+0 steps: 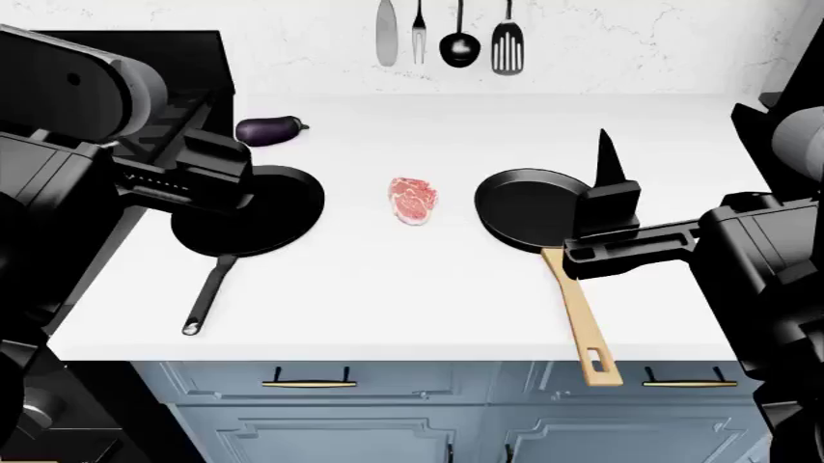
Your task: Place both pans onto different burners. Then place the eggplant and the lamb chop on different pans.
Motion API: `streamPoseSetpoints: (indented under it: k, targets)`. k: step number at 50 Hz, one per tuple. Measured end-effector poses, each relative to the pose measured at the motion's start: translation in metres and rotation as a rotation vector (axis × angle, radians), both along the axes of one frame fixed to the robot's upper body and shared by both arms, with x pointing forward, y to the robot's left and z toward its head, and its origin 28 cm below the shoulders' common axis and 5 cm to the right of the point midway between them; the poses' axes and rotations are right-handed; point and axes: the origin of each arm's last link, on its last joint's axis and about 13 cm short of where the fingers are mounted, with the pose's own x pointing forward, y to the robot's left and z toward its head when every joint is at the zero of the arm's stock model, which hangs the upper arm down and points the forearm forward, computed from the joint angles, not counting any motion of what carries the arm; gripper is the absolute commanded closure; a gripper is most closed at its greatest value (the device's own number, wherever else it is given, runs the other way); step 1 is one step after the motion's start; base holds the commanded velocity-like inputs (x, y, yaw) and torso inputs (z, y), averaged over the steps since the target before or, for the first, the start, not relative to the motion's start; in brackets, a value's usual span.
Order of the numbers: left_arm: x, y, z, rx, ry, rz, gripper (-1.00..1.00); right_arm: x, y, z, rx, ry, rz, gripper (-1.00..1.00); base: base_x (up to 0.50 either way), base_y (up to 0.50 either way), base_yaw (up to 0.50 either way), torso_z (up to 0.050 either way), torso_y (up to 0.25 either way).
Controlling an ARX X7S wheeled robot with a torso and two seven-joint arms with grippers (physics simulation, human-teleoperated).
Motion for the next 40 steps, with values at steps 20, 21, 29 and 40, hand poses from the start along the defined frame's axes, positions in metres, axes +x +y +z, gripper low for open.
streamPoseSetpoints:
  k: [20, 21, 29, 40]
  targets:
    - [0.0009, 0.0008, -0.001, -0.003, 0.003, 0.004, -1.0, 0.0019, -0.0002, -0.0033, 0.001, 0.017, -0.005, -1.0, 0.34, 0.0, 0.0, 0.0, 0.001]
    - [0.0009, 0.0008, -0.0011, -0.003, 0.003, 0.003, -1.0, 0.002, -0.0002, -0.0035, 0.001, 0.017, -0.005, -1.0, 0.27, 0.0, 0.0, 0.0, 0.0]
    - [0.0011, 0.0012, -0.0028, -0.006, 0.006, 0.002, -1.0, 0.0028, -0.0001, -0.0054, 0.004, 0.029, -0.012, -1.0, 0.05, 0.0, 0.0, 0.0, 0.0]
    - [0.0028, 0.0021, -0.0074, -0.011, 0.004, -0.013, -1.0, -0.0037, 0.0008, -0.0065, 0.032, 0.169, -0.011, -1.0, 0.0, 0.0, 0.0, 0.0, 0.0]
